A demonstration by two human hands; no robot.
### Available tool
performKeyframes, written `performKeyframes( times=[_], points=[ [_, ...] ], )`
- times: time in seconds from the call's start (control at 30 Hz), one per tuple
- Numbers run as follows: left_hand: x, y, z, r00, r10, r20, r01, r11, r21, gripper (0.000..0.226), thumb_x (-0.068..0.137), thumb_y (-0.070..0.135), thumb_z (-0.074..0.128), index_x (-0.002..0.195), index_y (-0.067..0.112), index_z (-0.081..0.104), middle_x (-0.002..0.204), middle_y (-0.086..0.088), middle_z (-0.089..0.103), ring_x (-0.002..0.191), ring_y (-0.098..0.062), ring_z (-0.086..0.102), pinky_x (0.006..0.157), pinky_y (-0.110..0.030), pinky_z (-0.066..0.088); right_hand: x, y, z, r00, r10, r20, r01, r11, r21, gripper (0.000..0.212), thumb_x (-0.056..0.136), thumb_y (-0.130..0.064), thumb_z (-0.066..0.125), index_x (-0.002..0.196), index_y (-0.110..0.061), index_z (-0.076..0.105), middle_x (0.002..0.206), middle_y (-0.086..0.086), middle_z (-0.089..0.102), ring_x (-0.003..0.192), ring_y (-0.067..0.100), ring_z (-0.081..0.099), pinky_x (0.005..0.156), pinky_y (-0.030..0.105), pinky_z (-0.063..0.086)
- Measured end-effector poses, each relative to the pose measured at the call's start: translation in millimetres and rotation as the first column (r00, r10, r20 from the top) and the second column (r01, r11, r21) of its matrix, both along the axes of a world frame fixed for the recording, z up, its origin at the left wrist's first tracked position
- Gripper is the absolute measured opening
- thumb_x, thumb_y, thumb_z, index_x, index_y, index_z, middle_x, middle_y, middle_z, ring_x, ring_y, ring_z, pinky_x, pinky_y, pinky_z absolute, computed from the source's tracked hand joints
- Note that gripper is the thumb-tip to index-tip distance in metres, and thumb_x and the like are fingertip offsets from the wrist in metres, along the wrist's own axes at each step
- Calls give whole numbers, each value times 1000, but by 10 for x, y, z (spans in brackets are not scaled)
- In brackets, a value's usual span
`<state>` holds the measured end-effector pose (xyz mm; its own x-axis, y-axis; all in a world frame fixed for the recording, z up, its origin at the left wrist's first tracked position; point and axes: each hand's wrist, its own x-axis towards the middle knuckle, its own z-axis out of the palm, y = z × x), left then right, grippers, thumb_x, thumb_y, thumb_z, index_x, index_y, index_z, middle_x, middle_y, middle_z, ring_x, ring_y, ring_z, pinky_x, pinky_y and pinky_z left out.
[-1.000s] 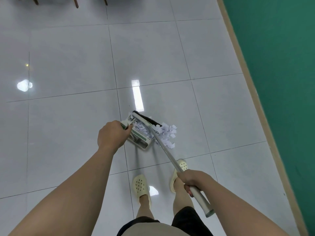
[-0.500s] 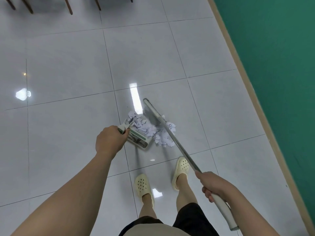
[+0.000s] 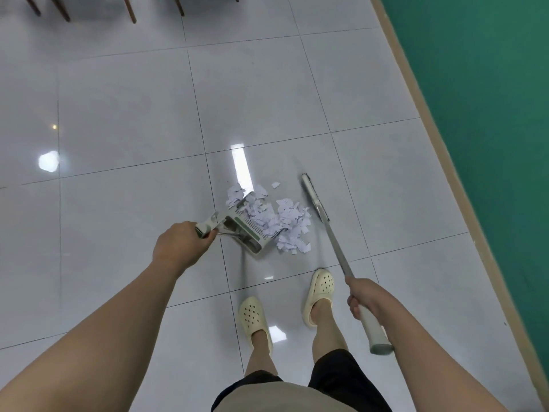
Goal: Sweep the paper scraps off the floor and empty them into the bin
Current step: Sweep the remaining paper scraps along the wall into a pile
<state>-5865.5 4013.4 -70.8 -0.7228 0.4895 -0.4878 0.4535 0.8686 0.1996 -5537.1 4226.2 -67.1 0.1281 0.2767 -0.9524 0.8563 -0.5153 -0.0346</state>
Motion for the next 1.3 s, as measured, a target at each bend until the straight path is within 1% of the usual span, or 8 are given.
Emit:
performKeyframes(
  times=[0.07,0.27,0.53,0.73,0.9,1.0,1.1,1.3],
  points=[
    [-15,-58,9,998,38,58,-38,999,6,64,93,70,49,70,12,60,61,-6,62,58,-25,61,50,-28,42,-34,-85,-69,999,-41,-16,40,997,-73,34,101,-33,41,93,-2,53,51,7,43,38,16,37,42,23,36],
    [241,-2,47,996,18,88,-21,1000,24,57,95,65,54,70,13,58,64,-3,61,58,-21,59,50,-29,42,-69,-380,-183,984,174,34,-166,972,-165,38,96,-26,35,108,3,55,52,11,47,39,21,41,53,28,45],
    [352,807,41,952,-296,76,297,955,-3,41,97,51,53,75,17,59,73,0,59,68,-20,59,60,-29,43,-107,-418,120,955,294,-42,-297,940,-171,46,100,-34,33,114,6,52,49,9,48,37,19,44,46,23,46],
    [310,818,36,948,-314,61,315,949,-10,43,99,53,53,73,18,57,72,0,60,67,-20,59,61,-30,48,60,-295,280,985,156,-68,-167,965,-204,44,99,-44,44,88,-3,55,55,8,45,40,16,38,43,26,40],
    [185,466,36,957,-142,253,158,987,-43,34,98,43,58,78,15,62,75,-3,69,64,-20,65,61,-32,54,286,-264,431,989,-132,-72,120,982,-148,38,100,-40,50,77,-10,45,49,3,42,35,10,32,36,18,30],
    [184,229,37,901,67,428,-56,998,-38,22,96,25,61,87,6,68,74,-9,74,55,-21,66,54,-31,55,341,-292,500,957,-277,-91,264,956,-131,39,98,-39,53,71,-12,42,49,2,40,32,9,31,35,14,26],
    [302,20,79,845,157,511,-165,986,-30,27,94,25,69,84,0,67,68,-9,69,52,-20,58,50,-28,49,326,-270,556,922,-371,-114,354,924,-148,40,97,-38,55,69,-13,43,48,2,39,30,9,30,32,13,26],
    [757,-519,144,541,369,756,-451,886,-109,51,82,54,76,64,15,48,58,-5,47,48,-18,42,54,-28,40,314,-244,619,891,-431,-146,409,899,-156,44,98,-37,53,62,-15,41,49,-2,35,28,6,28,30,12,25]
  ],
)
